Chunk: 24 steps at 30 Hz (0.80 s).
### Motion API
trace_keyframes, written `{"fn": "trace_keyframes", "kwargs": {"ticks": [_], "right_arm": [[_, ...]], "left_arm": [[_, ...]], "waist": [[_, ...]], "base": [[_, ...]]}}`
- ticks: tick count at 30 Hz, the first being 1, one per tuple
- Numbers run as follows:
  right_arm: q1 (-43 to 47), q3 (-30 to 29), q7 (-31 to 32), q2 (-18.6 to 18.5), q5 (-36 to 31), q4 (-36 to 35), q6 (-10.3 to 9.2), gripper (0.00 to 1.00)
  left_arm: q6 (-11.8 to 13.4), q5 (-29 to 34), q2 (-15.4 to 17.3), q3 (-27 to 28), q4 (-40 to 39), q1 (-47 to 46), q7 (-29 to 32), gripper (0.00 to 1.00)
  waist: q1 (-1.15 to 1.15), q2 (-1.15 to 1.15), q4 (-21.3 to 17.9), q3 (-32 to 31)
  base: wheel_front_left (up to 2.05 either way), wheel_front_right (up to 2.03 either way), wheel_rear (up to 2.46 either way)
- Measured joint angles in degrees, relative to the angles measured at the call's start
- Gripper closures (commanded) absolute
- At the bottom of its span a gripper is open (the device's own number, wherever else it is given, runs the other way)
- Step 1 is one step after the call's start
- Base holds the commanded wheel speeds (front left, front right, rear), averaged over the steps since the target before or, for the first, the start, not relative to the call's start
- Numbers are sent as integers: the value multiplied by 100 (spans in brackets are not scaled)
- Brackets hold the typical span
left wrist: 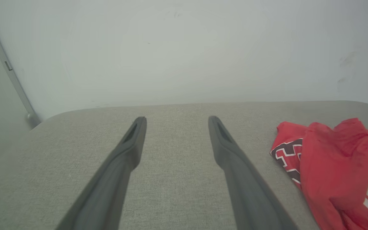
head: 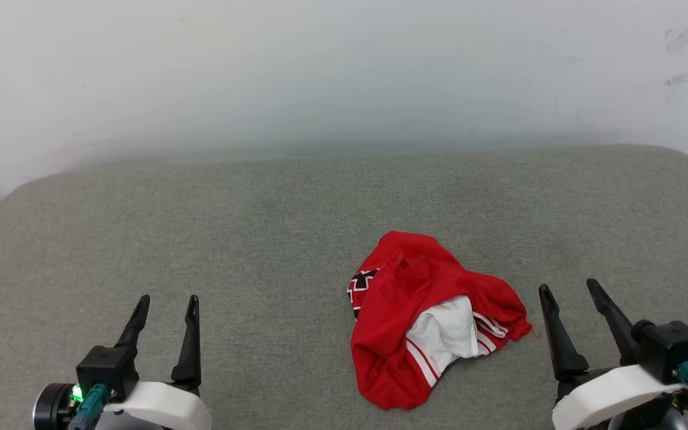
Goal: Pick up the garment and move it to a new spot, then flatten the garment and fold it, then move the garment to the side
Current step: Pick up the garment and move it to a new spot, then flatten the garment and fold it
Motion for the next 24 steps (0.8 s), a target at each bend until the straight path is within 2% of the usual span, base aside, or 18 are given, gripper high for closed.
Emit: {"fn": "trace_keyframes", "kwargs": {"ticks": [10,16,24], "right_arm": [[-2,-13,-22,0,37,5,0,0],[-21,-19,9,-1,19,-62,-1,0],[-347,87,11,-1,1,-105,0,0]], "left_arm": [[-48,-13,26,-104,-53,-42,114,0],[-530,-112,-51,-588,0,-758,750,0],[-1055,-270,-558,-1259,313,-2211,1813,0]], "waist": [[0,0,19,52],[0,0,94,201],[0,0,61,715]], "base": [[0,0,0],[0,0,0],[0,0,0]]}}
